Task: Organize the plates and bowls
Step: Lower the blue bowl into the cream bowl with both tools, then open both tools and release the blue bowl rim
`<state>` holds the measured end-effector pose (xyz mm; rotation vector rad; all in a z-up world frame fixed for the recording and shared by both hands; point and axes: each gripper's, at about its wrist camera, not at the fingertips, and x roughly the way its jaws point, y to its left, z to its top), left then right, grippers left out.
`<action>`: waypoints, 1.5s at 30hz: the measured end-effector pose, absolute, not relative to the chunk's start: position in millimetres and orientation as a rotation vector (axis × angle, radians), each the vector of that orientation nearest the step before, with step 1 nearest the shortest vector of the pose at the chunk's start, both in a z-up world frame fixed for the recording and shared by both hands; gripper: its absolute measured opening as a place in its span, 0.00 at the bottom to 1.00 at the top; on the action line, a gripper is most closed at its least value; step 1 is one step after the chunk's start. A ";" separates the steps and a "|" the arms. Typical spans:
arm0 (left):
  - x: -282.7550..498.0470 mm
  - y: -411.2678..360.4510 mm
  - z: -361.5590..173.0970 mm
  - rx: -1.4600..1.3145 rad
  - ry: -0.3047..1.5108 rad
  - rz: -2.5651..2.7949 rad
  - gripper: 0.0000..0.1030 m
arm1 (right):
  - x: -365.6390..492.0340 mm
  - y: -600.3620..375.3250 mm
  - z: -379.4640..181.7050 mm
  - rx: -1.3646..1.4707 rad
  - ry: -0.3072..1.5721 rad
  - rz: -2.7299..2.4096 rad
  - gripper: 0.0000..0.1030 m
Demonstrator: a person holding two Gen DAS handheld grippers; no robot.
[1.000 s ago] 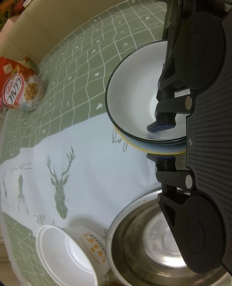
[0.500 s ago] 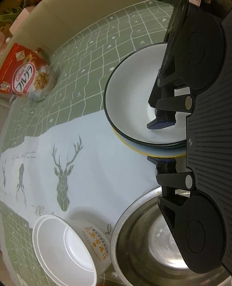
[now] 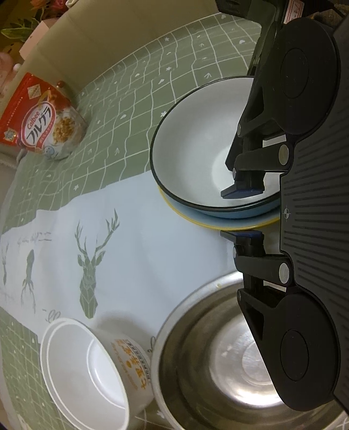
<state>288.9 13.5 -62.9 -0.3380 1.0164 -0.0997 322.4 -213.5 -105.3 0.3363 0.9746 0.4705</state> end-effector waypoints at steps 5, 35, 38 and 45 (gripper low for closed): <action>279.7 13.6 -61.3 -0.347 1.002 -0.096 0.24 | 314.6 -211.6 -105.0 0.333 0.985 0.457 0.54; 258.2 20.4 -38.4 -0.264 0.912 -0.105 0.26 | 294.0 -198.5 -68.4 0.054 0.917 0.322 0.68; 257.8 26.5 -37.1 -0.276 0.906 -0.128 0.26 | 291.3 -186.8 -62.7 -0.053 0.916 0.331 0.70; 256.7 30.0 -40.8 -0.275 0.919 -0.149 0.25 | 280.3 -180.4 -51.0 0.000 0.909 0.387 0.86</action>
